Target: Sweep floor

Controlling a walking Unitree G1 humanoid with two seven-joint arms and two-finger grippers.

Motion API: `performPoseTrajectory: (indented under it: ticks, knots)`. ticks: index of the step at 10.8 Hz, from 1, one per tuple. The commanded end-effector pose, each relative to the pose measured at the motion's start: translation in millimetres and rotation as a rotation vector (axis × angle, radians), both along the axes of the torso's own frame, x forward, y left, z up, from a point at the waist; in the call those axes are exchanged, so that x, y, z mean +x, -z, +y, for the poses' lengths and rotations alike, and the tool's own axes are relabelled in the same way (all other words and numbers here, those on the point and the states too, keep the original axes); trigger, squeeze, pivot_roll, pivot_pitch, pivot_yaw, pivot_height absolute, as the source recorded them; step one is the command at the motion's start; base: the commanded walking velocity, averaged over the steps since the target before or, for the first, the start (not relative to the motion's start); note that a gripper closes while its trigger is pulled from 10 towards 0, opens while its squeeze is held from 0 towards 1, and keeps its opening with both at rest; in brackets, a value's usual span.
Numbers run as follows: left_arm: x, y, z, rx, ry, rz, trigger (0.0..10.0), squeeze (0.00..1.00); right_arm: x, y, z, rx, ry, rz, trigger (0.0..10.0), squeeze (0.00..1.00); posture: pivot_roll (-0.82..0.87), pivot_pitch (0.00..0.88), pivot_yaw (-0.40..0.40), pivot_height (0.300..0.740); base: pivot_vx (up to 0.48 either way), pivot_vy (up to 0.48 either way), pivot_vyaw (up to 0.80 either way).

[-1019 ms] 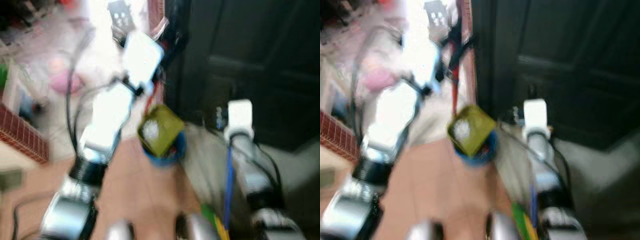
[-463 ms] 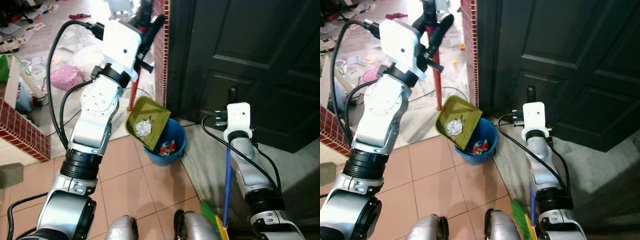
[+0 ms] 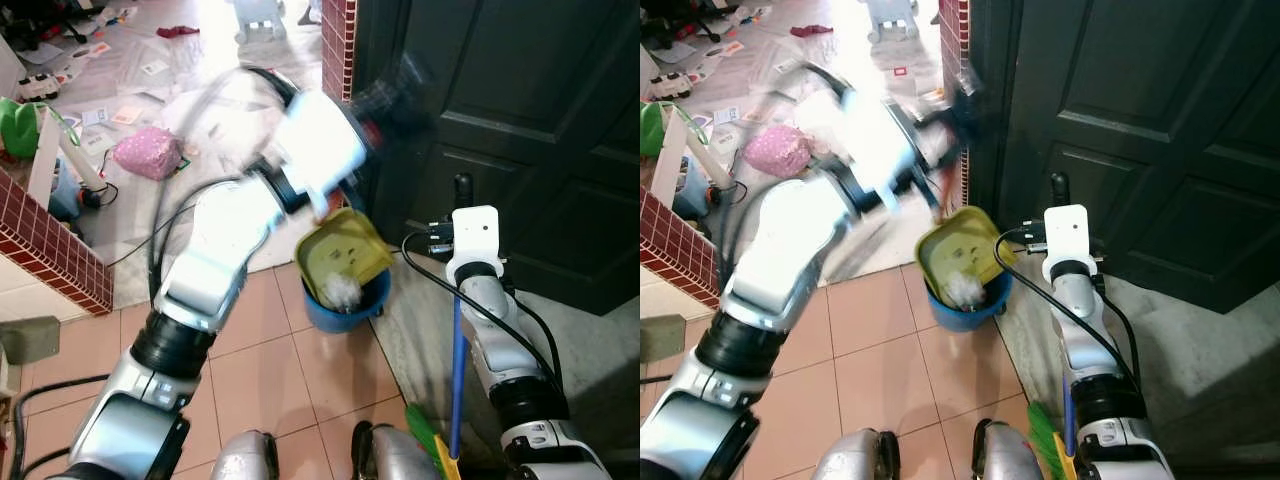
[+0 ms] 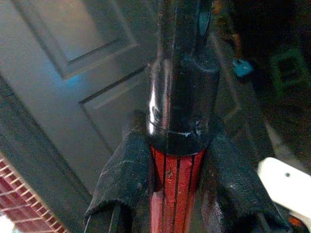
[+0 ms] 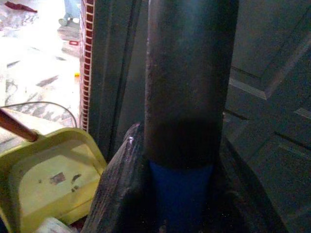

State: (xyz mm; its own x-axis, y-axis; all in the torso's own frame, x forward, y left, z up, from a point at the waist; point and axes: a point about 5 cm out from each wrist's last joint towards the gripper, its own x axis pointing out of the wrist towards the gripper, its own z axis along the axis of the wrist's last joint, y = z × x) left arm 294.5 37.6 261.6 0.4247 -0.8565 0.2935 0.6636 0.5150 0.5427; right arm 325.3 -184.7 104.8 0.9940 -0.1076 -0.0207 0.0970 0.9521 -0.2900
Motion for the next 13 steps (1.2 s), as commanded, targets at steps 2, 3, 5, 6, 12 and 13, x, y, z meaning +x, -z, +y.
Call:
performPoseTrajectory:
  ticks: [2, 3, 5, 6, 12, 13]
  knots:
    - [-0.6, 0, 1.6, 0.035, -0.017, -0.031, 10.0, 0.00, 2.8, -5, -1.2, -0.048, -0.012, -0.018, 10.0, 0.00, -0.07, 0.108, 0.012, 0.740, 0.000, 0.000, 0.00]
    - [8.0, -13, 11.2, -0.031, -0.094, -0.068, 10.0, 0.00, 3.2, -5, -1.3, -0.048, -0.011, -0.019, 10.0, 0.00, -0.07, 0.103, 0.013, 0.740, 0.000, 0.000, 0.00]
    - [20.4, -37, 31.6, -0.183, -0.243, -0.111, 10.0, 0.00, 3.4, -5, -1.0, -0.046, -0.013, -0.019, 10.0, 0.00, -0.07, 0.099, 0.013, 0.740, 0.000, 0.000, 0.00]
    - [25.7, -54, 47.7, -0.312, -0.323, -0.117, 10.0, 0.00, 3.5, -5, -0.9, -0.045, -0.014, -0.018, 10.0, 0.00, -0.07, 0.099, 0.013, 0.740, 0.000, 0.000, 0.00]
    - [41.2, -81, 157.4, -0.592, -0.890, -0.233, 10.0, 0.00, 3.0, -3, 0.8, -0.046, -0.026, -0.020, 10.0, 0.00, -0.06, 0.095, 0.001, 0.740, 0.000, 0.000, 0.00]
    - [39.8, -80, 160.2, -0.590, -0.900, -0.239, 10.0, 0.00, 2.4, -3, 0.7, -0.046, -0.027, -0.021, 10.0, 0.00, -0.05, 0.095, -0.001, 0.740, 0.000, 0.000, 0.00]
